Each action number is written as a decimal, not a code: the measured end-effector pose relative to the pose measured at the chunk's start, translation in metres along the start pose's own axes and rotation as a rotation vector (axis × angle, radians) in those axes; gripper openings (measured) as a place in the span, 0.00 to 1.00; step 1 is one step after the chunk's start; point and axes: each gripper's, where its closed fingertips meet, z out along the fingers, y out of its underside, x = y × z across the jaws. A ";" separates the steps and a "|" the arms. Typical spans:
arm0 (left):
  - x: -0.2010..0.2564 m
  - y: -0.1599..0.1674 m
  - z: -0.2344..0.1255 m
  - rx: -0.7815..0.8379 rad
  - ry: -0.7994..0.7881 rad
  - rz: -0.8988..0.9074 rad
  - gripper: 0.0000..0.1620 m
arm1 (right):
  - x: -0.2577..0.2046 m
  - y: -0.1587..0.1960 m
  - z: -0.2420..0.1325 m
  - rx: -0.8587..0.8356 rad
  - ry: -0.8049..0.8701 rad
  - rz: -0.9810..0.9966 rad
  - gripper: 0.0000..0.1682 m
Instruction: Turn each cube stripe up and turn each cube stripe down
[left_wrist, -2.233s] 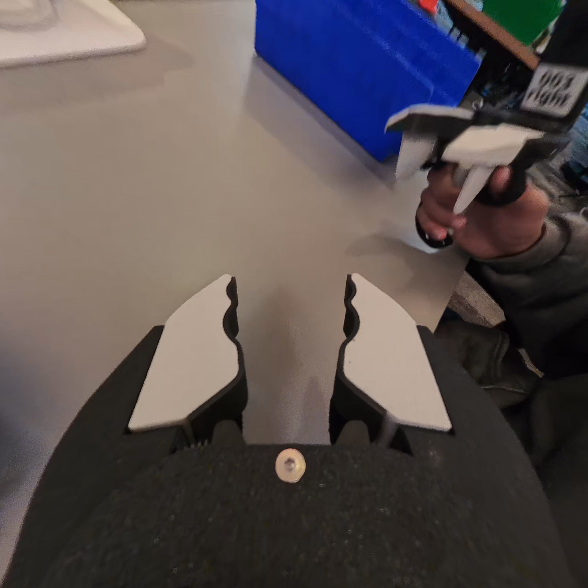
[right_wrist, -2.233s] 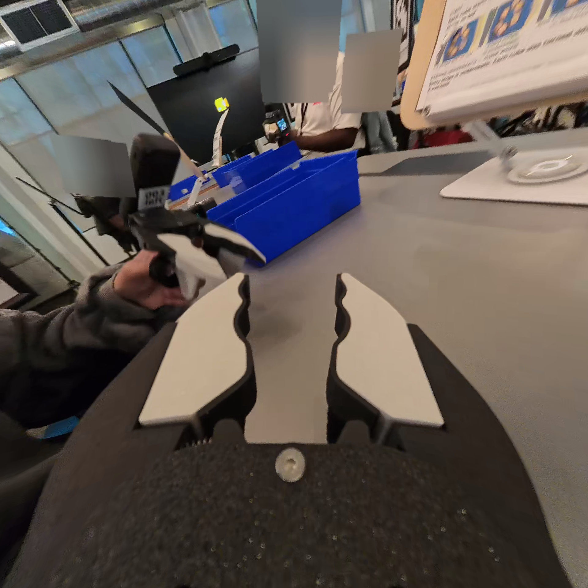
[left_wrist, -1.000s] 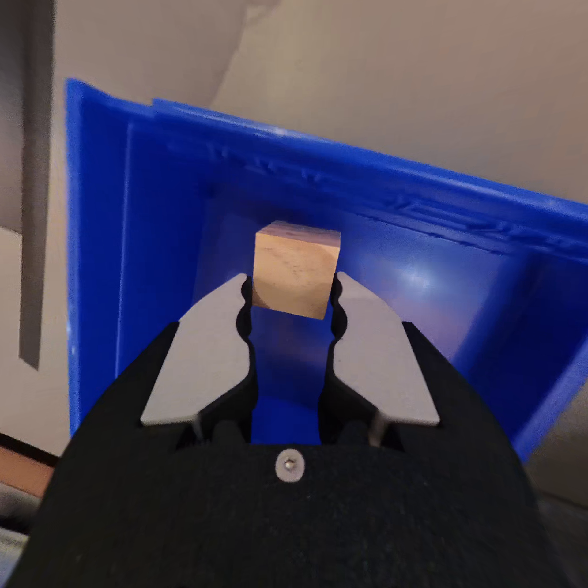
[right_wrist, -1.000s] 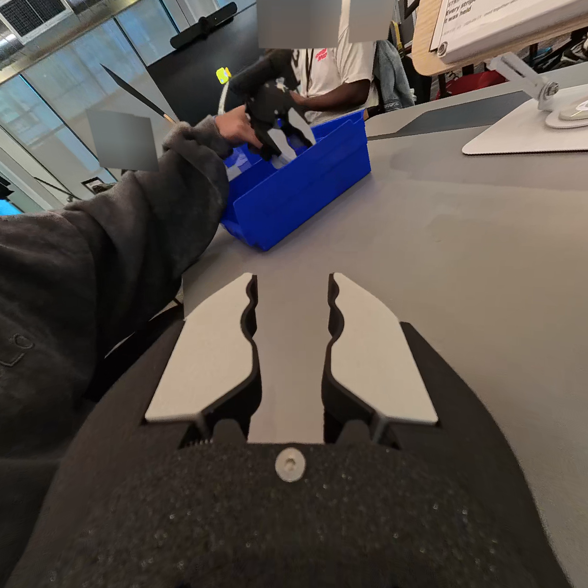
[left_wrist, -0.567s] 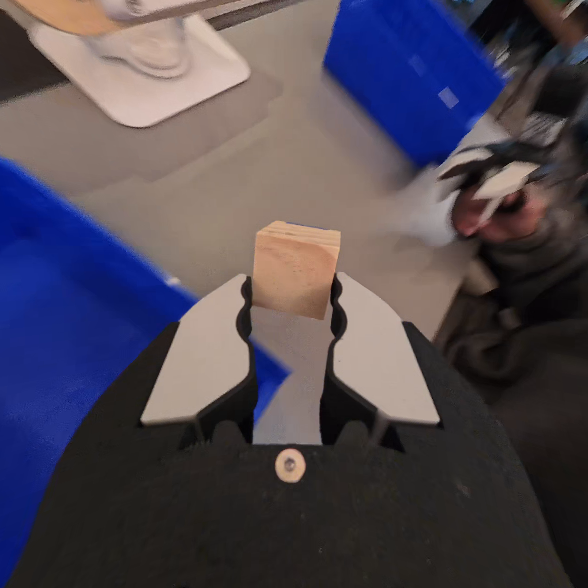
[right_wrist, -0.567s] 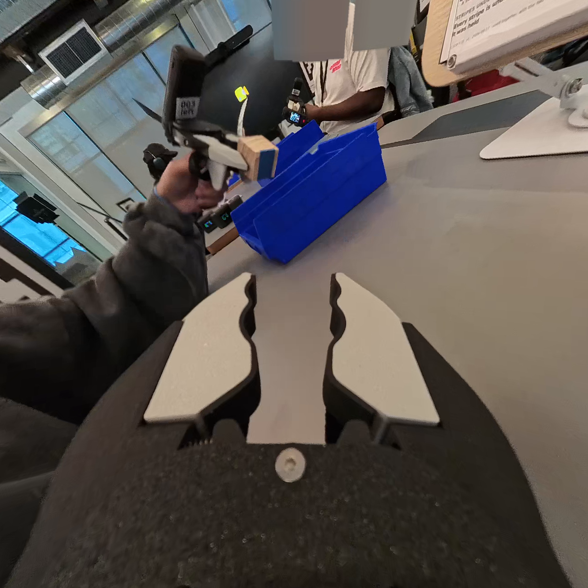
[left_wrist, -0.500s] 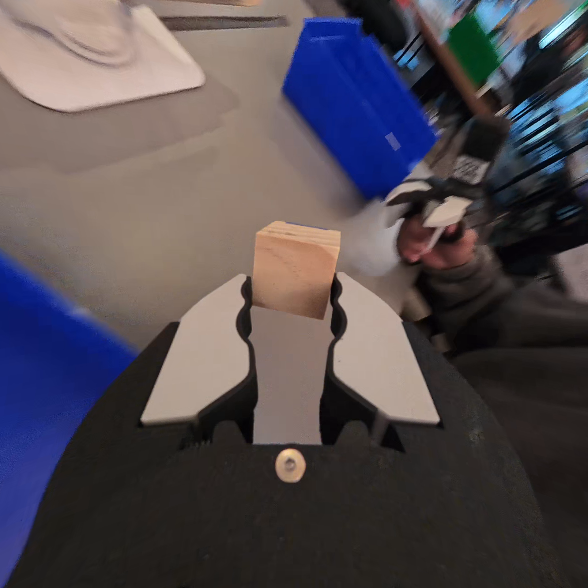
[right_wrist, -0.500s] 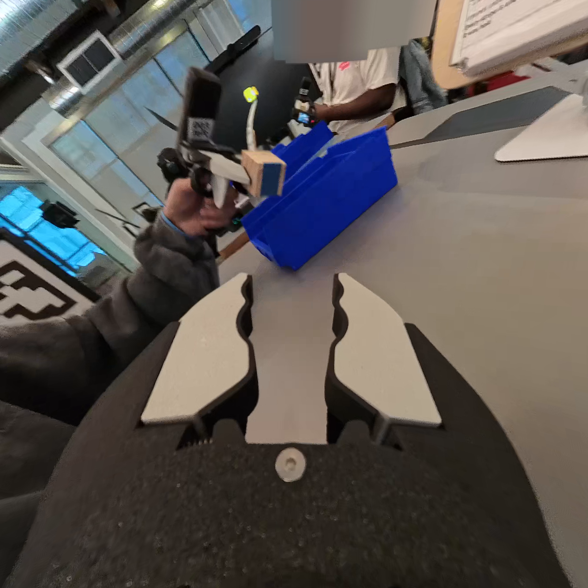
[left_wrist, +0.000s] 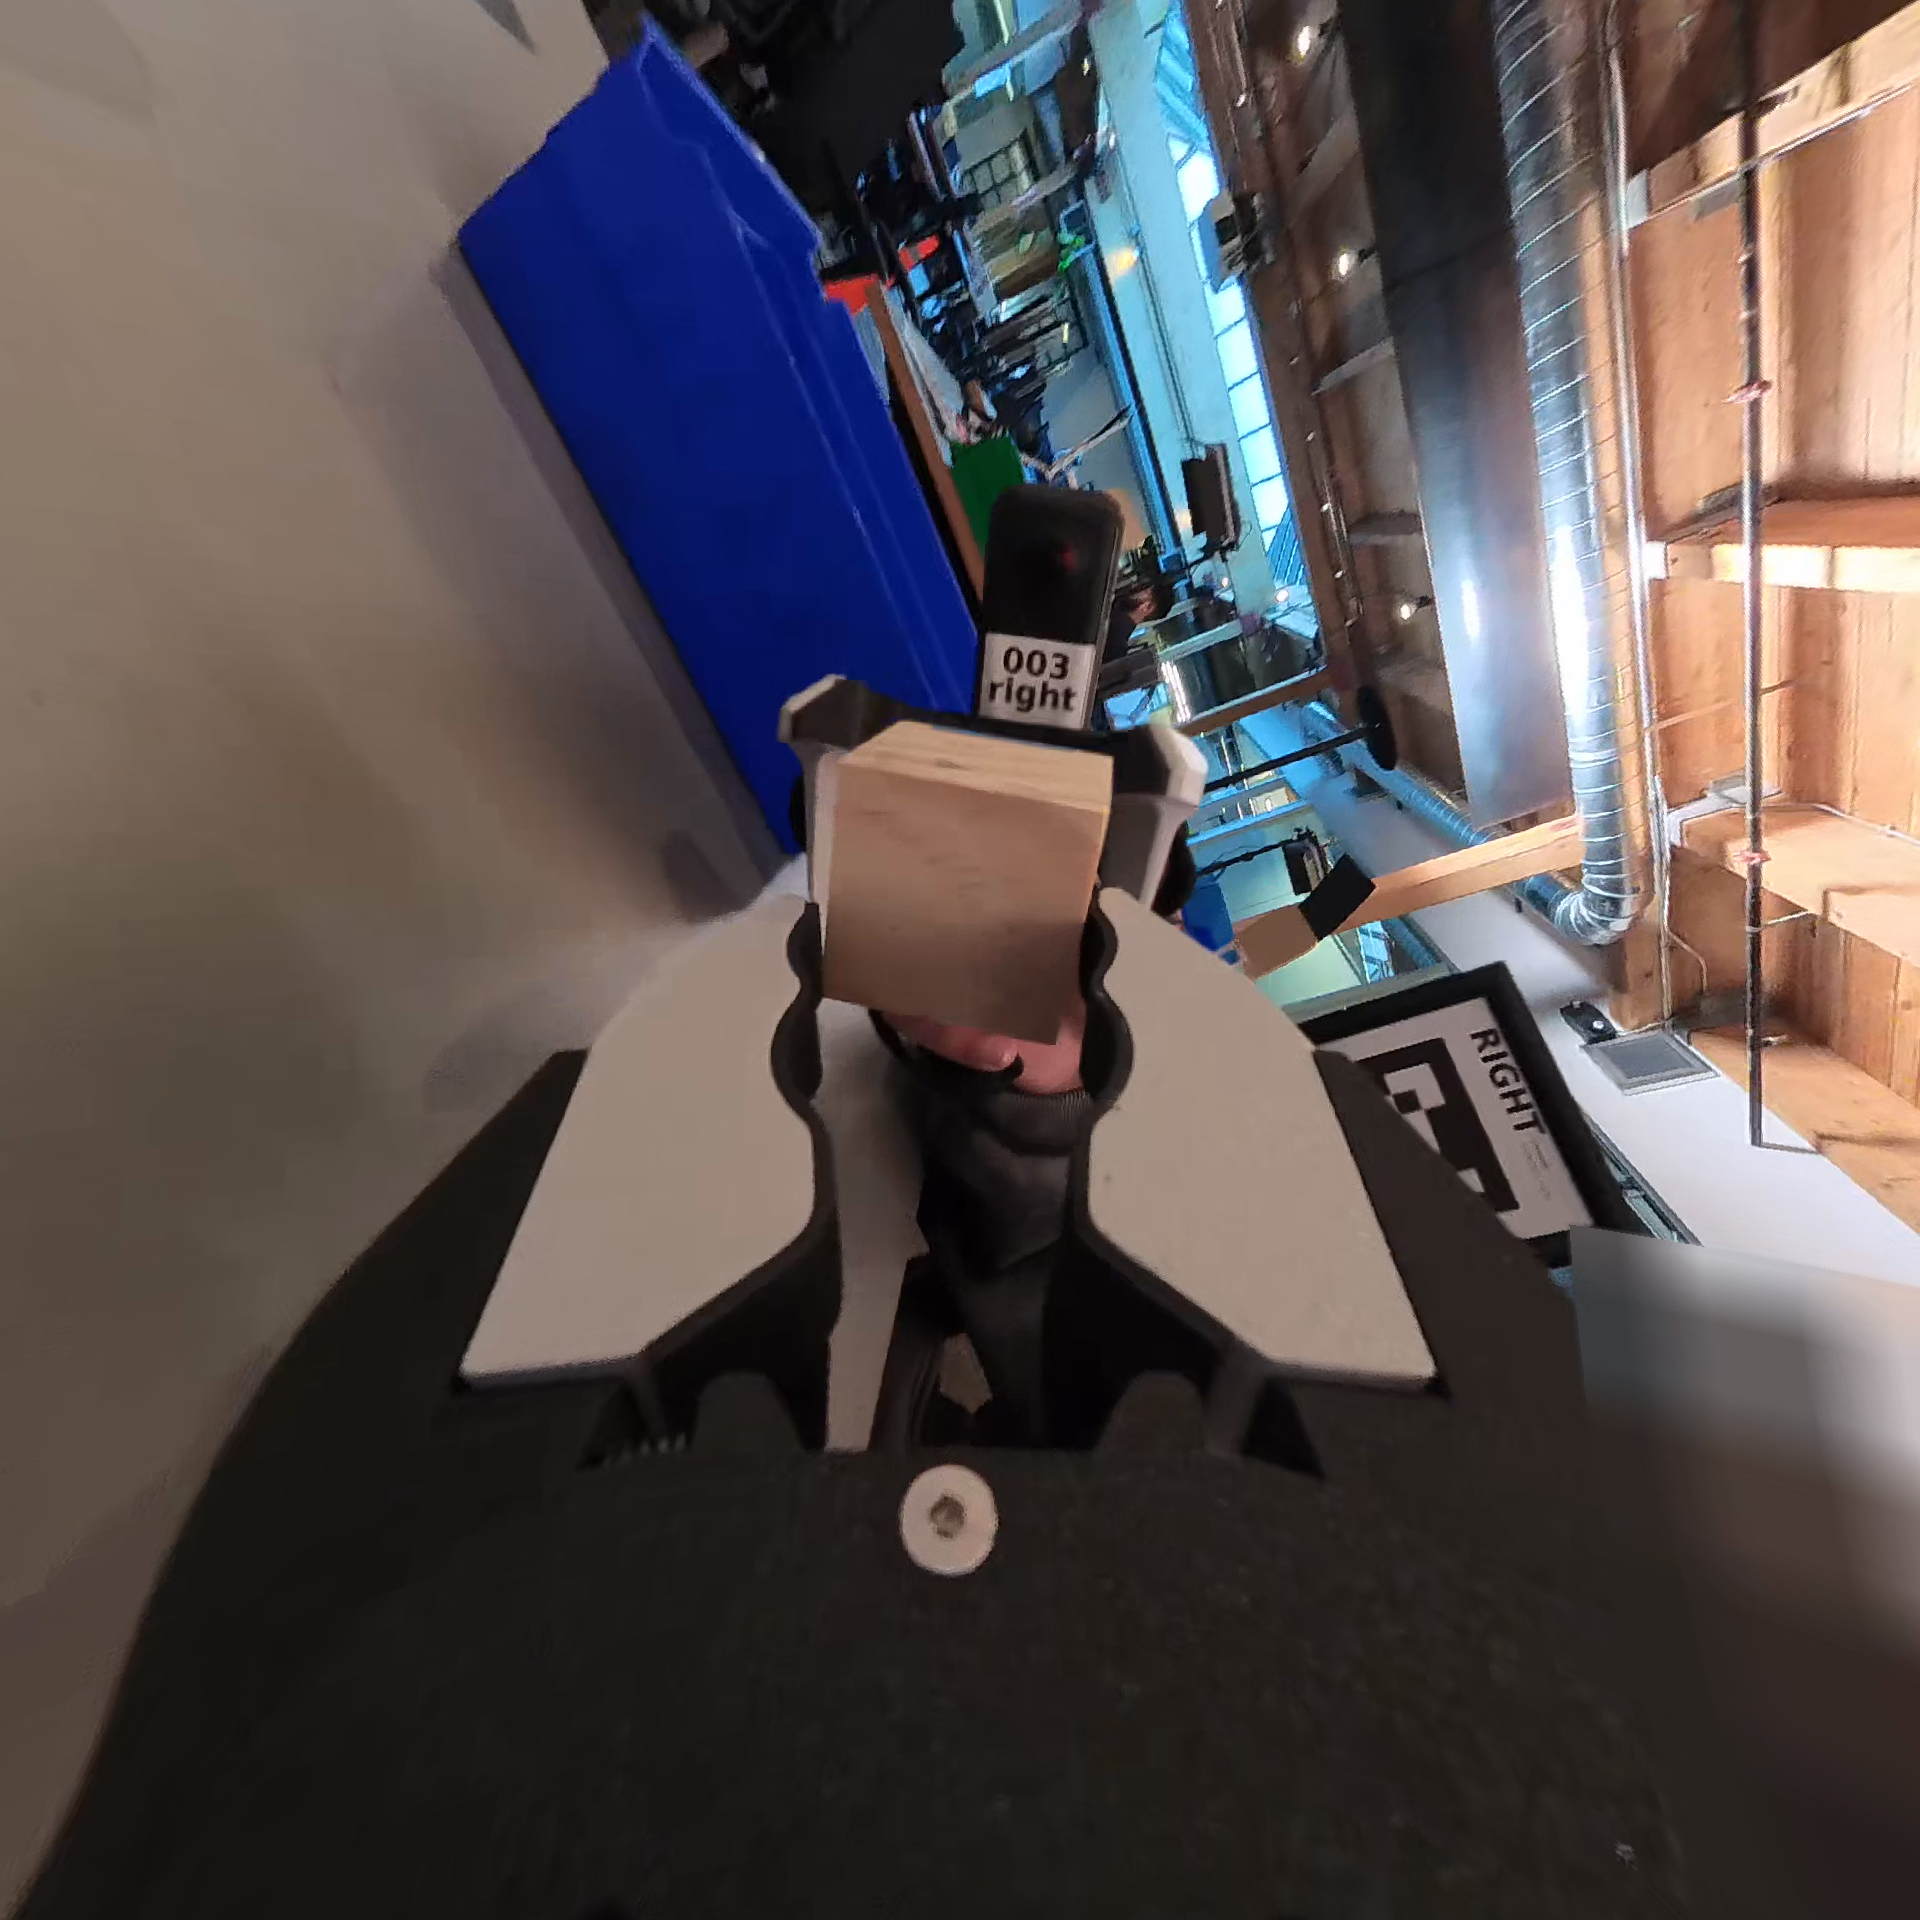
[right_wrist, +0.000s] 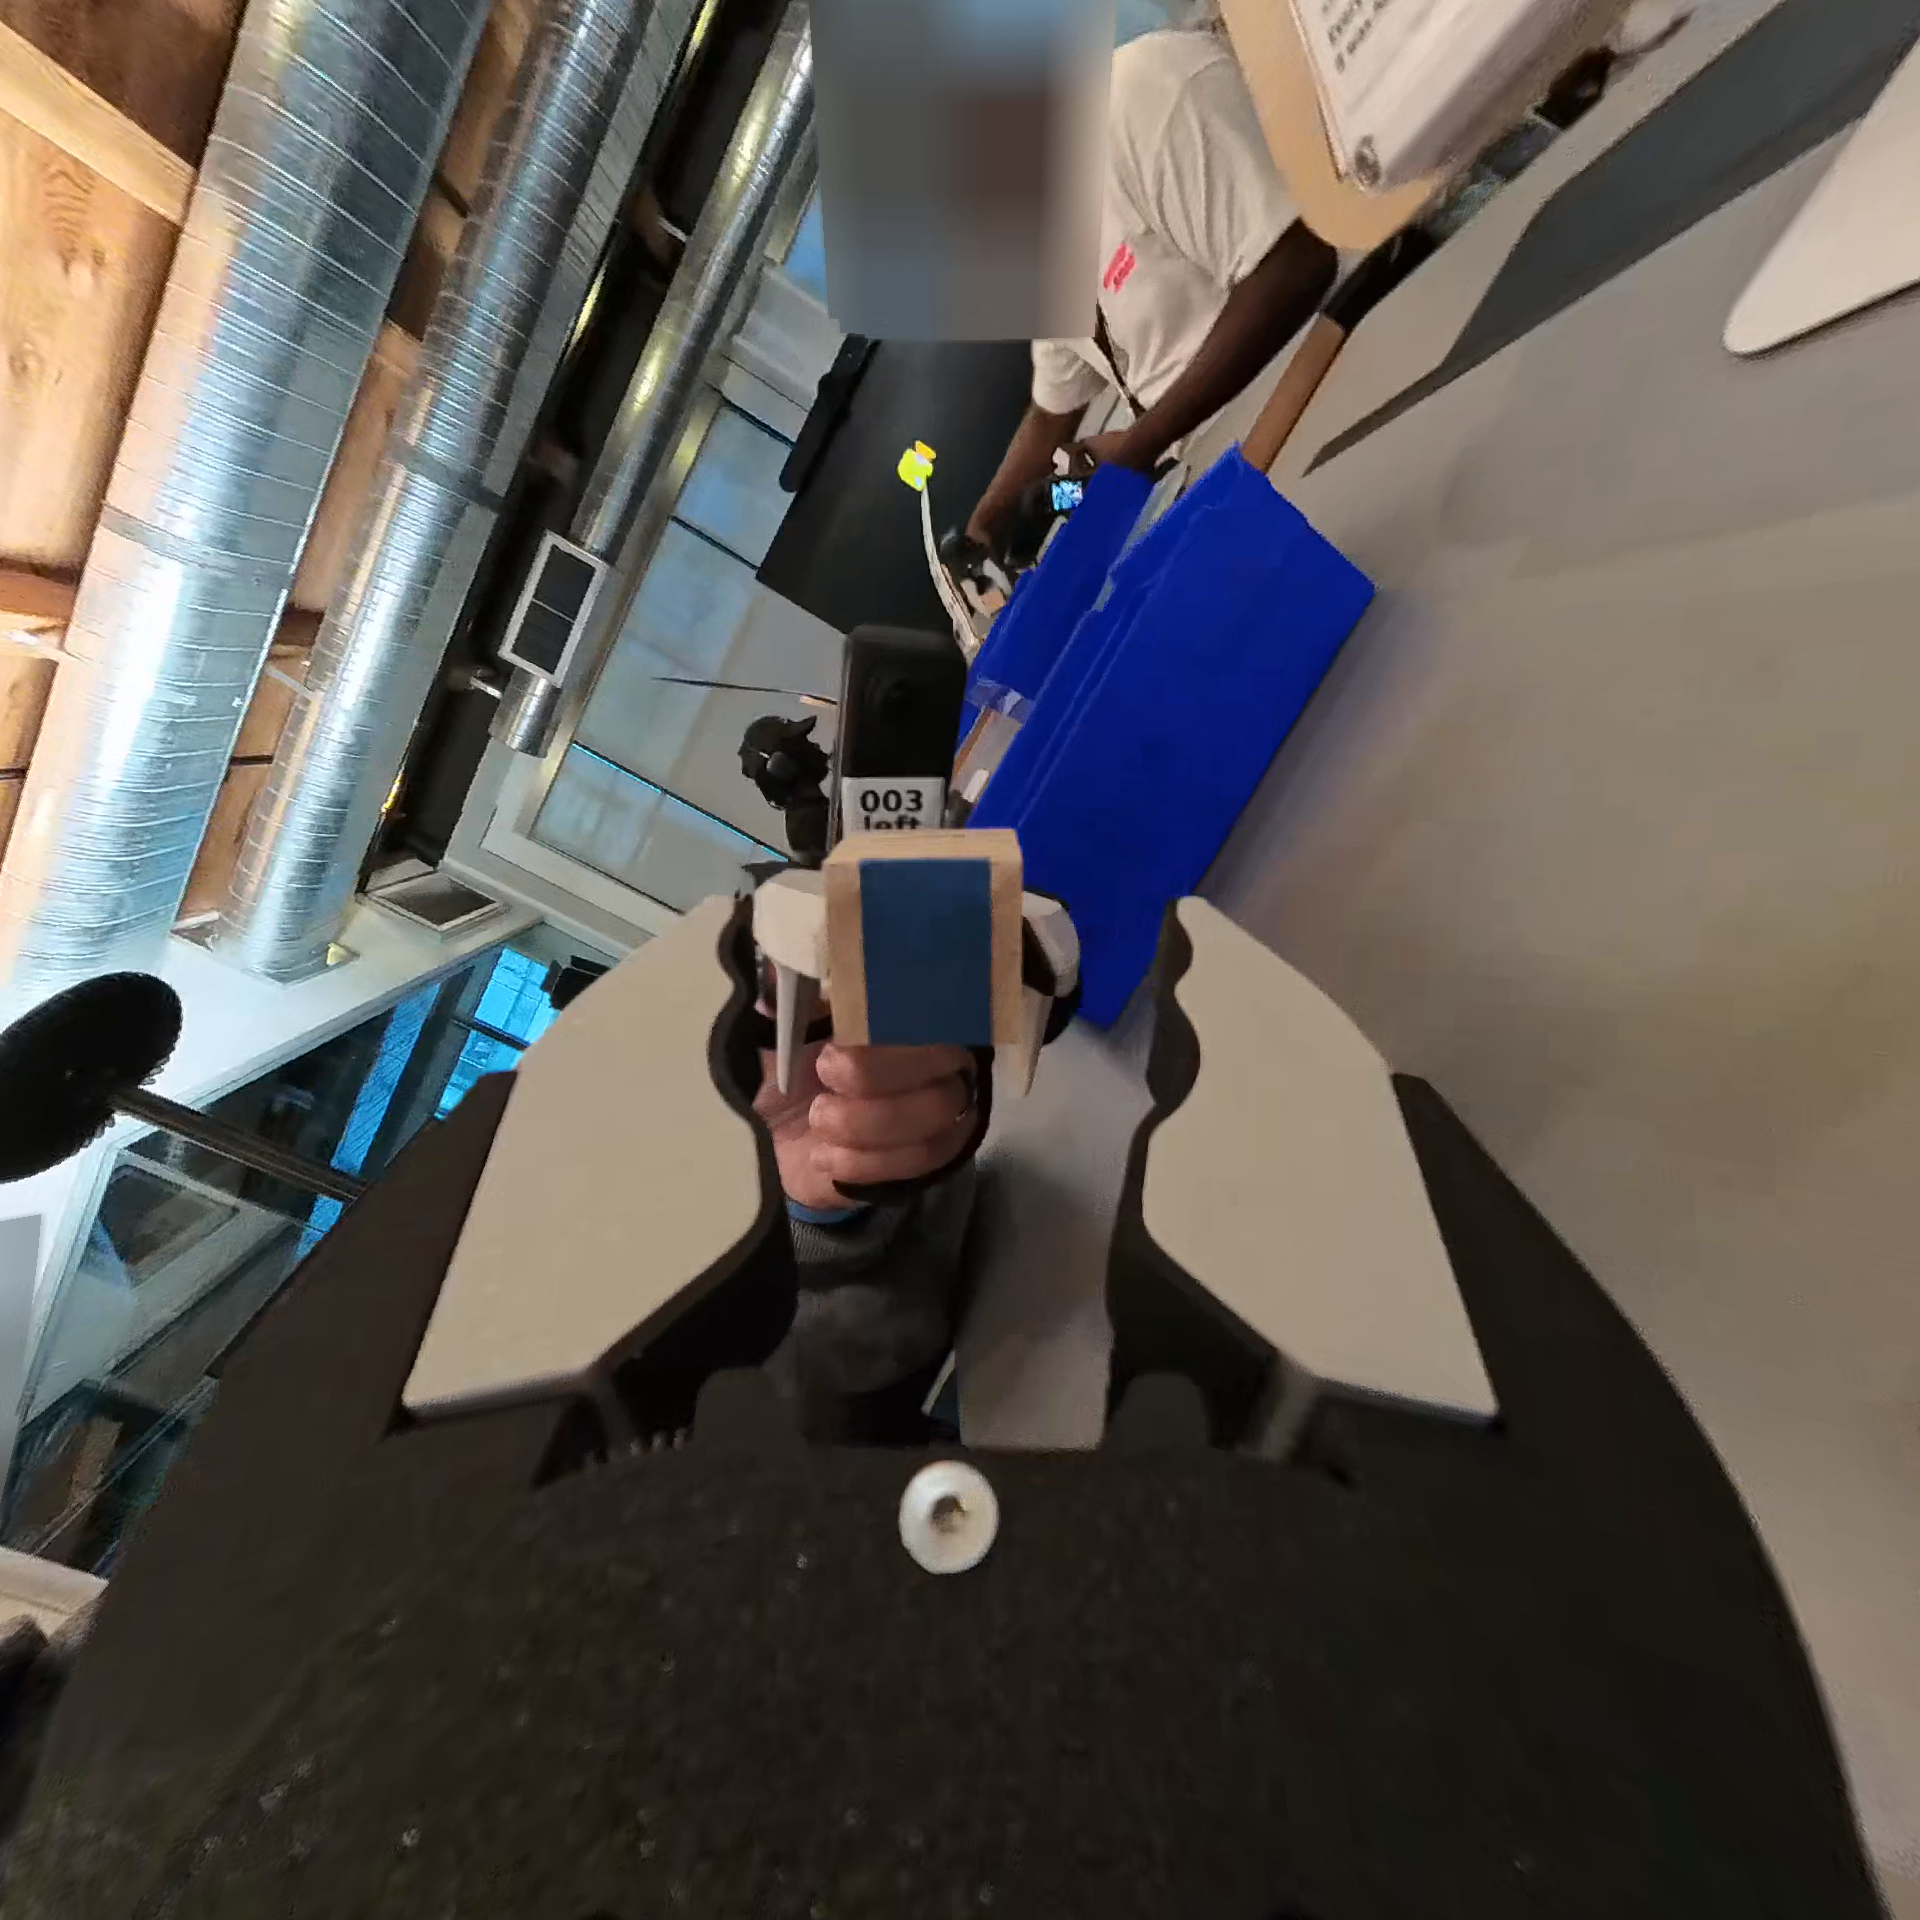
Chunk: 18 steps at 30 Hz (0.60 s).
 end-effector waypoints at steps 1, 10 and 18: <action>-0.002 0.000 -0.001 0.000 0.007 0.000 0.29 | 0.004 0.002 0.001 -0.012 0.007 0.010 0.44; -0.016 0.009 0.000 -0.030 -0.004 -0.010 0.29 | 0.015 0.021 0.016 -0.090 0.045 0.003 0.47; -0.019 0.017 0.011 -0.055 -0.018 -0.012 0.28 | 0.013 0.027 0.010 -0.167 -0.006 0.058 0.26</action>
